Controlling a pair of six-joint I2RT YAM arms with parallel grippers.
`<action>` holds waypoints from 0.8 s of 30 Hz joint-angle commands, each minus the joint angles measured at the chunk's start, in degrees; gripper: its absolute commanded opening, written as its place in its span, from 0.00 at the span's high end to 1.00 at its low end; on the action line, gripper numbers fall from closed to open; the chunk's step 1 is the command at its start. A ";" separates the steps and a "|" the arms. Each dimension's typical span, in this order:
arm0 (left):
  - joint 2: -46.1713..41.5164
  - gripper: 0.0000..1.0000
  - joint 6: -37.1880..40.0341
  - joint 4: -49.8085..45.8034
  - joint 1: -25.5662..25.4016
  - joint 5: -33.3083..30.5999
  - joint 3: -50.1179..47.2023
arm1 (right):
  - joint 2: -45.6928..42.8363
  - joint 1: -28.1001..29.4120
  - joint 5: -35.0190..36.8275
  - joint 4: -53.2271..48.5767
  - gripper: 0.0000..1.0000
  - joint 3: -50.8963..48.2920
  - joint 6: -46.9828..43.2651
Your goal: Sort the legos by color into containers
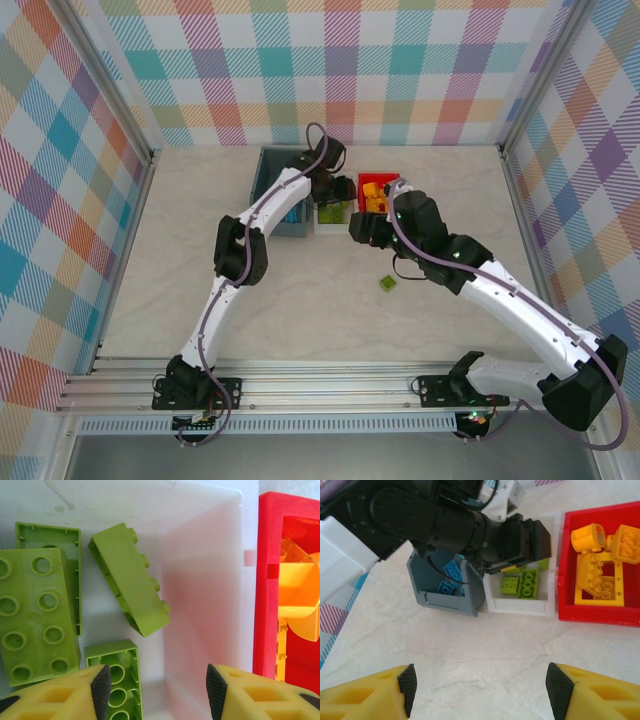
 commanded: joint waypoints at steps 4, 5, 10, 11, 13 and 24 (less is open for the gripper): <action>-12.09 0.58 -0.37 -0.01 -1.10 -0.44 -0.44 | -0.69 -2.43 3.41 -8.24 0.33 -4.83 7.51; -14.08 0.60 -0.49 0.32 -1.58 -1.04 -1.74 | 0.15 -2.89 3.19 -9.64 0.35 -5.58 8.33; -28.24 0.60 -2.10 5.03 -4.53 -4.77 -16.86 | 6.64 -4.23 0.74 -16.12 0.34 -8.31 8.70; -31.57 0.60 -2.57 6.62 -5.20 -5.43 -21.01 | 7.99 -4.39 0.11 -16.98 0.33 -8.44 8.80; -38.69 0.59 -3.07 10.85 -7.14 -6.23 -30.56 | 10.75 -5.19 -1.81 -17.92 0.30 -9.03 9.61; -73.58 0.44 2.21 30.15 -25.89 -11.42 -79.69 | 21.19 -10.33 -7.09 -14.73 0.26 -7.75 28.40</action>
